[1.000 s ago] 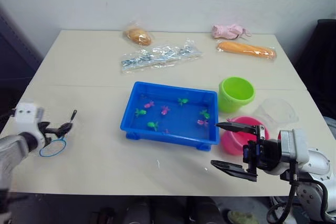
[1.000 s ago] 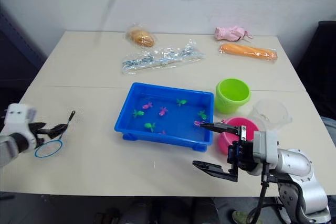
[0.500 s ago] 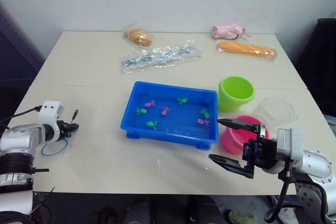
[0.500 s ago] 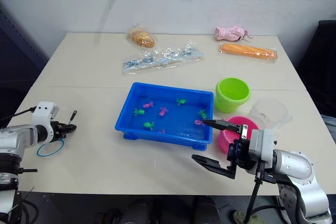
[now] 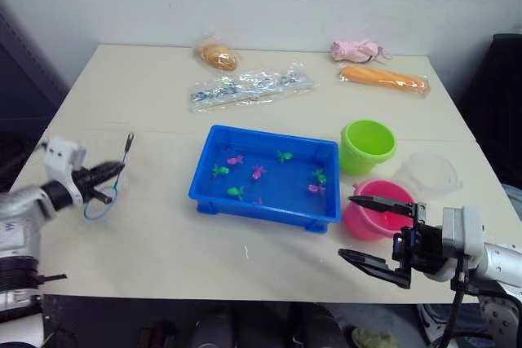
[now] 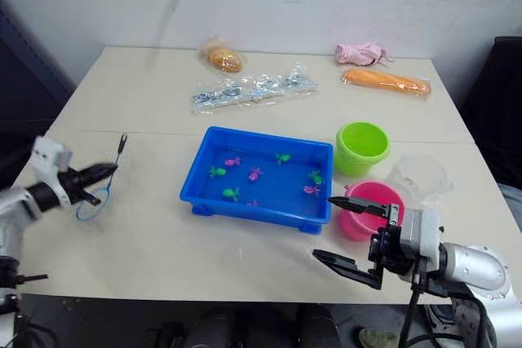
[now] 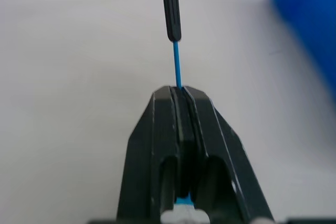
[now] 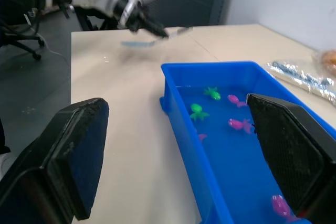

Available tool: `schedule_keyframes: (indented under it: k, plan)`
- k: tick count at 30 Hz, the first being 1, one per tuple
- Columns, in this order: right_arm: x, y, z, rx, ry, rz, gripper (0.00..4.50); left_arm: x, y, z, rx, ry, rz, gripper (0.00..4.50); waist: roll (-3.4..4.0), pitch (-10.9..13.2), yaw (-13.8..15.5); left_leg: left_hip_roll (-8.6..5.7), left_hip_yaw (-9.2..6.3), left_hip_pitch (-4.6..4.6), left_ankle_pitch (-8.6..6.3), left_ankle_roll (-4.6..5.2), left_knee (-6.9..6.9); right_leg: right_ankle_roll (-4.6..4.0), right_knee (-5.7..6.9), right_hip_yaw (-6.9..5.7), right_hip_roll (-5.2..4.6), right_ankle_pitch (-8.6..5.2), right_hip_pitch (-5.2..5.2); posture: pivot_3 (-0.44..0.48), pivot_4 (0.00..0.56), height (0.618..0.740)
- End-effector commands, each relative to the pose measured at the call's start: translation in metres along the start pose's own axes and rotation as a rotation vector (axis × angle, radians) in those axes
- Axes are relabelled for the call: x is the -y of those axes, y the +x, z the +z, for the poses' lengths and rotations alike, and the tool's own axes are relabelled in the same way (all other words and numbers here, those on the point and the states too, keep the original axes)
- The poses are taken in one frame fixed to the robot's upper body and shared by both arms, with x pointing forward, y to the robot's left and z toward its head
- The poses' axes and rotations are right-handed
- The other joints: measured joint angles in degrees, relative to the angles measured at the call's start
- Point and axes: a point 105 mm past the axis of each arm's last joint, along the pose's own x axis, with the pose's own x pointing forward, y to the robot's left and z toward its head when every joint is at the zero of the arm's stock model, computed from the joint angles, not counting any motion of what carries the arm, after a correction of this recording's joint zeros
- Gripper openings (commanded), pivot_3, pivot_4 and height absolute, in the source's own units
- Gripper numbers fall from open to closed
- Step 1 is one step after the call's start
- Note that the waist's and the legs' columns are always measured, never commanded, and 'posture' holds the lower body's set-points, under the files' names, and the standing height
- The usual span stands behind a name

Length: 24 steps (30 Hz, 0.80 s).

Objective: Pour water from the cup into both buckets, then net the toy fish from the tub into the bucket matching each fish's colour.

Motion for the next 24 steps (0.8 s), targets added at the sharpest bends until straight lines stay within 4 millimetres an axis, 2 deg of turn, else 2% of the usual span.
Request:
schedule_keyframes:
  k: [1, 4, 7, 11, 14, 19, 24]
  plan:
    - [0.0, 0.012, 0.021, -0.008, -0.041, 0.071, 4.5, 0.04, 0.0, 0.052, 0.12, 0.263, -0.313, 0.12, 0.26, 0.05, -0.02, -0.03, 0.04, 0.0, 0.0, 0.02, 0.01, 0.02, -0.05, 0.01, -0.05, 0.02, 0.0, 0.0, 0.15, 0.74]
    - [0.022, 0.021, 0.014, -0.184, -0.044, -0.004, 4.5, 0.073, 0.006, 0.064, 0.079, 0.389, -0.571, 0.12, 0.44, 0.07, -0.03, 0.0, 0.05, 0.03, -0.01, 0.02, 0.0, 0.02, -0.08, -0.02, 0.03, 0.03, 0.03, 0.0, 0.15, 0.74]
    - [0.028, 0.04, 0.025, -0.191, 0.025, 0.037, 4.5, 0.11, 0.018, 0.068, 0.001, 0.472, -0.802, 0.12, 0.44, 0.08, -0.03, 0.04, 0.09, -0.01, 0.02, 0.0, 0.0, -0.03, 0.0, -0.03, 0.13, 0.0, -0.06, 0.0, 0.15, 0.74]
    - [0.03, 0.059, 0.023, -0.272, 0.102, 0.095, 4.5, 0.149, 0.038, 0.07, -0.049, 0.559, -0.982, 0.12, 0.43, 0.08, 0.0, 0.0, 0.11, -0.14, 0.04, 0.03, 0.03, -0.03, 0.01, -0.02, 0.19, 0.0, -0.14, 0.0, 0.15, 0.74]
    - [0.035, 0.082, 0.017, -0.322, 0.159, 0.1, 4.5, 0.183, 0.064, 0.072, 0.007, 0.648, -1.069, 0.12, 0.42, 0.09, 0.01, -0.09, 0.16, -0.19, 0.05, 0.11, 0.09, 0.0, -0.02, -0.01, 0.19, 0.02, -0.14, 0.0, 0.15, 0.74]
    - [0.032, 0.104, 0.016, -0.37, 0.177, 0.138, 4.5, 0.195, 0.082, 0.064, -0.009, 0.688, -1.082, 0.12, 0.41, 0.08, -0.33, -0.09, 0.14, -0.43, 0.06, 0.12, 0.15, 0.03, -0.02, -0.03, 0.3, 0.04, -0.37, 0.0, 0.15, 0.74]
    - [0.033, 0.104, 0.009, -0.436, 0.238, 0.102, 4.5, 0.203, 0.096, 0.074, 0.056, 0.653, -1.022, 0.12, 0.41, 0.08, -0.13, -0.1, 0.11, -1.2, 0.09, 0.1, 0.68, 0.03, 0.21, -0.2, 0.34, 0.04, -0.92, 0.0, 0.15, 0.74]
